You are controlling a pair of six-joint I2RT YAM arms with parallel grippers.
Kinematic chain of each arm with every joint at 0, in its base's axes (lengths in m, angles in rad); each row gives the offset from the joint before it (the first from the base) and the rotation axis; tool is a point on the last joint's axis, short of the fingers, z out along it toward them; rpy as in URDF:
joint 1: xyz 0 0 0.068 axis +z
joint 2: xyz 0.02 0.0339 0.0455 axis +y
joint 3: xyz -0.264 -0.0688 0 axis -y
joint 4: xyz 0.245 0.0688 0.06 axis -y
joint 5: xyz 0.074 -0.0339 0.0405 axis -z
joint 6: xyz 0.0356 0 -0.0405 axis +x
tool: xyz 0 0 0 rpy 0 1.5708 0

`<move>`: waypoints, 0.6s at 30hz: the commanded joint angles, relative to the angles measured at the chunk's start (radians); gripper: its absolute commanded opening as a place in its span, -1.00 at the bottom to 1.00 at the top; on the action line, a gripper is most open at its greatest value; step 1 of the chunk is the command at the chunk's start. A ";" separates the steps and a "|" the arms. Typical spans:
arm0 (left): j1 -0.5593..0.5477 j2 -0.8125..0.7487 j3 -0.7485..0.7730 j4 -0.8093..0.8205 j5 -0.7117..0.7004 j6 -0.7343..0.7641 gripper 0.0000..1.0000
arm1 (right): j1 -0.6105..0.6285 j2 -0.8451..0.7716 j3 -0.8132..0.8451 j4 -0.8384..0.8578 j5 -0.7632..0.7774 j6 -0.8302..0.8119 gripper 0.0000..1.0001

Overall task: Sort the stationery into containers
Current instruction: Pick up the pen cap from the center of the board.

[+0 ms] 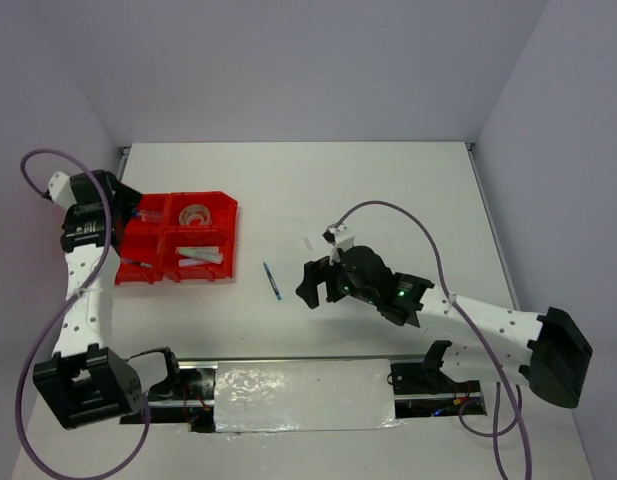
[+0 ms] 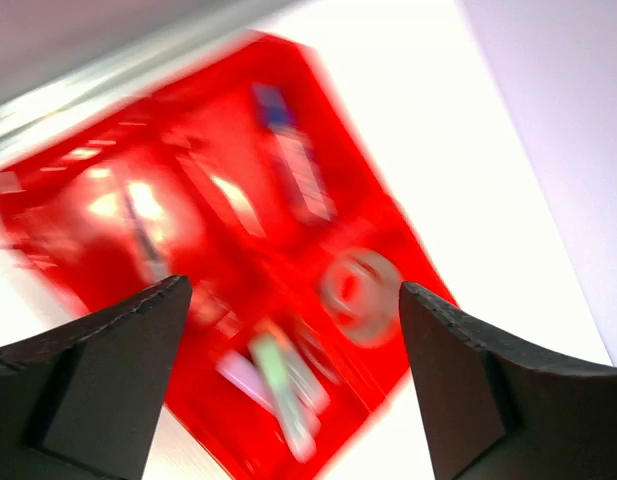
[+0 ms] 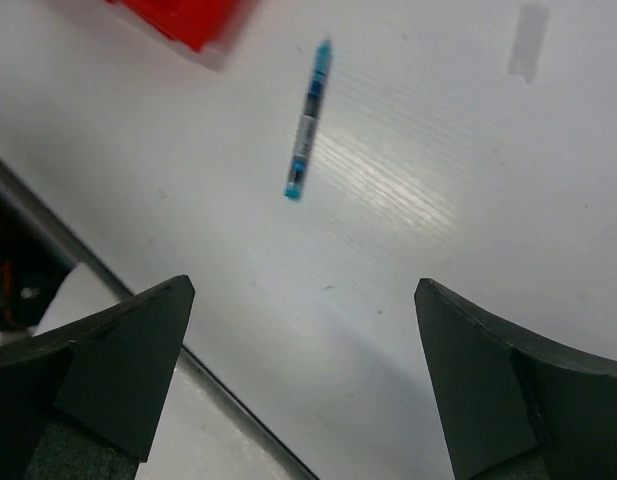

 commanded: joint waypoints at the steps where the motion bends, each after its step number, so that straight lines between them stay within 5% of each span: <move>1: -0.151 -0.055 0.080 -0.052 -0.061 0.086 0.99 | 0.002 0.086 0.087 -0.074 0.164 0.036 0.99; 5: -0.394 -0.113 0.080 -0.140 -0.159 0.065 0.99 | -0.013 0.221 0.193 -0.144 0.227 0.016 0.99; 8: -0.476 -0.184 0.028 -0.168 -0.170 0.035 0.98 | -0.061 0.351 0.330 -0.230 0.187 -0.028 0.92; 13: -0.565 -0.270 -0.057 -0.192 -0.052 0.055 0.95 | -0.150 0.582 0.579 -0.328 0.121 -0.125 0.47; 18: -0.656 -0.288 -0.118 -0.224 -0.015 0.098 0.89 | -0.194 0.802 0.771 -0.443 0.129 -0.168 0.38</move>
